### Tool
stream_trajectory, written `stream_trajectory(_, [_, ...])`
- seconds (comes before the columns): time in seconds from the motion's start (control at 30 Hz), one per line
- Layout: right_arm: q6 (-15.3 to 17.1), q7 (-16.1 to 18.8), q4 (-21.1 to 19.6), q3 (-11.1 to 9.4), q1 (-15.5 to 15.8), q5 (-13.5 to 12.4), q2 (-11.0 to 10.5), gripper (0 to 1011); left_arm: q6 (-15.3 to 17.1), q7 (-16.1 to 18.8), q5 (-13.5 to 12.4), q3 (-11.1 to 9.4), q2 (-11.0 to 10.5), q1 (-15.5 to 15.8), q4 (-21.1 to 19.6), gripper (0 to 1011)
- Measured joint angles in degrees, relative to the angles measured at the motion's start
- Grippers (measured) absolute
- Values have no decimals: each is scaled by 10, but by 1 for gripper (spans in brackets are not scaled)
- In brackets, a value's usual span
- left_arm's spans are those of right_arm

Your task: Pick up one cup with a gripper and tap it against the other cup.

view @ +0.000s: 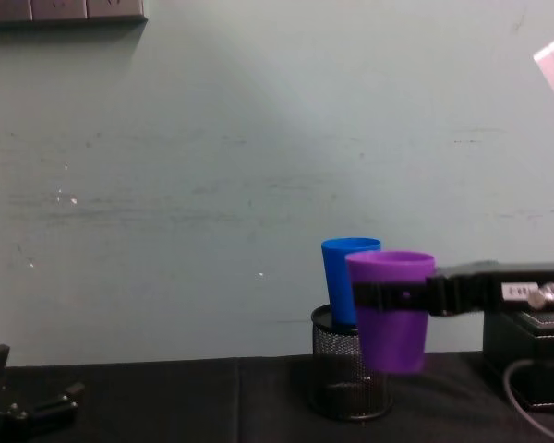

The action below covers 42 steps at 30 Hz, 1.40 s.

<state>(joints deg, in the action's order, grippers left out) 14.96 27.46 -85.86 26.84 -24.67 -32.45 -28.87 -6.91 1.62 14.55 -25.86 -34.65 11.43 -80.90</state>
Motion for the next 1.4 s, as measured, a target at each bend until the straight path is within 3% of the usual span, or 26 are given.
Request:
stream_trajectory(0.37, [-63, -18, 5, -2, 54, 25, -9, 724, 0, 0, 0, 0, 0, 0, 0, 1000])
stream_trajectory(0.63, [-127, -10, 40, -11, 76, 42, 7, 724, 0, 0, 0, 0, 0, 0, 0, 1000])
stream_trajectory(1.4, [-180, 31, 166, -12, 49, 70, 66, 724, 0, 0, 0, 0, 0, 0, 0, 1000])
